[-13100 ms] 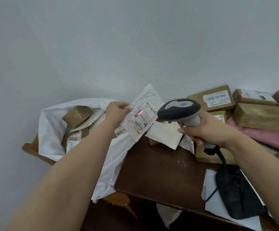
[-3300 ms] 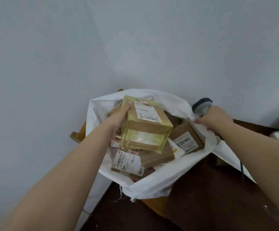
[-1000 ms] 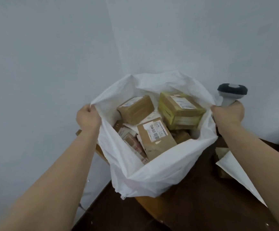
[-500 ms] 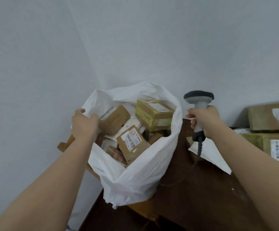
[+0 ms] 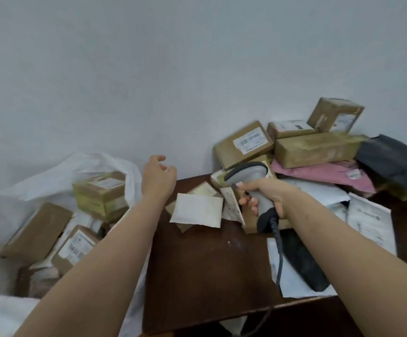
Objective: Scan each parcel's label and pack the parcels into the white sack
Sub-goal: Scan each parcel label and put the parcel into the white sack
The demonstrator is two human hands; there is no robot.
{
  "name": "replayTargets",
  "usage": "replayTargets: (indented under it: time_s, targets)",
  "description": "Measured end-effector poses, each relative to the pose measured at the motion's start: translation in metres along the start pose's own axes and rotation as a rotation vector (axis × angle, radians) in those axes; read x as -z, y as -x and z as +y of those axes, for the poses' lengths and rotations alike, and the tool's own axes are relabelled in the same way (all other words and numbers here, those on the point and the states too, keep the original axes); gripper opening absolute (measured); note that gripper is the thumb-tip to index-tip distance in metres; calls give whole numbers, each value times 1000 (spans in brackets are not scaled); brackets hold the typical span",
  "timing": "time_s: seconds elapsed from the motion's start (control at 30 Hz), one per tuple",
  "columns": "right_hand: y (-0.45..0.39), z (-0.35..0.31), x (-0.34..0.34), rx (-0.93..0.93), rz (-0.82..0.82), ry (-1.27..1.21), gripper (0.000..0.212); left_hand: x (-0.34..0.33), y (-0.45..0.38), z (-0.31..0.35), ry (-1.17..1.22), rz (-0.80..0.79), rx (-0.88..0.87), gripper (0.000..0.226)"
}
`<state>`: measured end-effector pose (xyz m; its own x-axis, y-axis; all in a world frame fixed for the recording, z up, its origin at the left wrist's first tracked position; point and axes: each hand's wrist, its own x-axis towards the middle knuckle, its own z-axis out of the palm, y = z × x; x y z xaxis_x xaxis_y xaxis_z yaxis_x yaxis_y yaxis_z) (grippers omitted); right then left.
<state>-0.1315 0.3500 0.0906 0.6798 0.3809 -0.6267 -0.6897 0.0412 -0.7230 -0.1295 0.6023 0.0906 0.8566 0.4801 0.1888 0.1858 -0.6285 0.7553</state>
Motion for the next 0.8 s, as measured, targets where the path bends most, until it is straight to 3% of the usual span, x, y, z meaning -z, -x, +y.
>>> replayTargets:
  time_s: [0.17, 0.4, 0.63, 0.8]
  targets:
    - [26, -11, 99, 92, 132, -4, 20, -94, 20, 61, 31, -187, -84, 36]
    - [48, -27, 229, 96, 226, -54, 14, -218, 52, 136, -43, -371, -210, 42]
    - [20, -50, 284, 66, 179, -42, 14, -263, 54, 141, -184, -357, -103, 49]
    - [-8, -59, 276, 35, 93, -10, 12, -242, 36, 104, -552, -234, 2, 68]
